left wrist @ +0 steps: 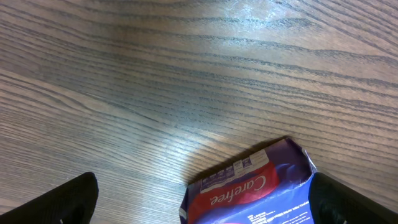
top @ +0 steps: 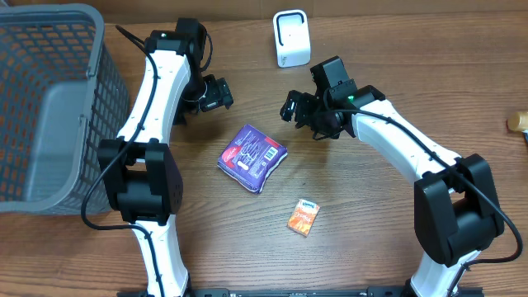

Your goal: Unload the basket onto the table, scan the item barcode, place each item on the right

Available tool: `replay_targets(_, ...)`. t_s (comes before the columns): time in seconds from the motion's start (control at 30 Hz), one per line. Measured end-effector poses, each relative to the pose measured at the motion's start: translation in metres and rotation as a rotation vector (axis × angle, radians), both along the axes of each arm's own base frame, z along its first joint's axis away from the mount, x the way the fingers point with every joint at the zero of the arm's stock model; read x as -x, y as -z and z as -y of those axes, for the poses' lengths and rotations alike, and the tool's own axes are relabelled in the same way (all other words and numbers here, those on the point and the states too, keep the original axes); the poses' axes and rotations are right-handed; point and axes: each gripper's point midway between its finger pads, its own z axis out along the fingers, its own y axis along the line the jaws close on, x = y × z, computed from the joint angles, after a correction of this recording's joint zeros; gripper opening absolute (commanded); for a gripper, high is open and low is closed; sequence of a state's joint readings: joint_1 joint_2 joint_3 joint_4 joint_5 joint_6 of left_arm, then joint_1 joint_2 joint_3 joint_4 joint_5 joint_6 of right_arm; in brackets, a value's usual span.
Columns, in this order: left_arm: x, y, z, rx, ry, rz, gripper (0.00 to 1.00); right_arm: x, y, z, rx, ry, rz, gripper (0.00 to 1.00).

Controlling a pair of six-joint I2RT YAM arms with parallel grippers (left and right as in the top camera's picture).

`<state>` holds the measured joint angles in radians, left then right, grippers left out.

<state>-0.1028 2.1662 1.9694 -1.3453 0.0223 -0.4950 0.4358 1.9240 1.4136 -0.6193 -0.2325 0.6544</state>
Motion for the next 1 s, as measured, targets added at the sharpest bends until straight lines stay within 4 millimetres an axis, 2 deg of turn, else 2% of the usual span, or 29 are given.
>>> replay_targets(0.5, 0.000, 0.000, 0.000, 0.000, 0.000, 0.000, 1.00, 0.001, -0.001, -0.003, -0.025, 0.003, -0.011, 0.99)
replay_targets(0.77, 0.000, 0.000, 0.000, 0.000, 0.000, 0.000, 1.00, 0.029, 0.003, -0.014, -0.080, -0.009, -0.148, 0.98)
replay_targets(0.87, 0.000, 0.000, 0.000, 0.000, 0.000, 0.000, 1.00, 0.035, 0.001, -0.028, -0.078, -0.049, -0.130, 0.98)
replay_targets(1.0, 0.000, 0.000, 0.000, 0.000, 0.000, 0.000, 1.00, 0.045, 0.004, -0.058, -0.078, -0.121, -0.093, 0.96)
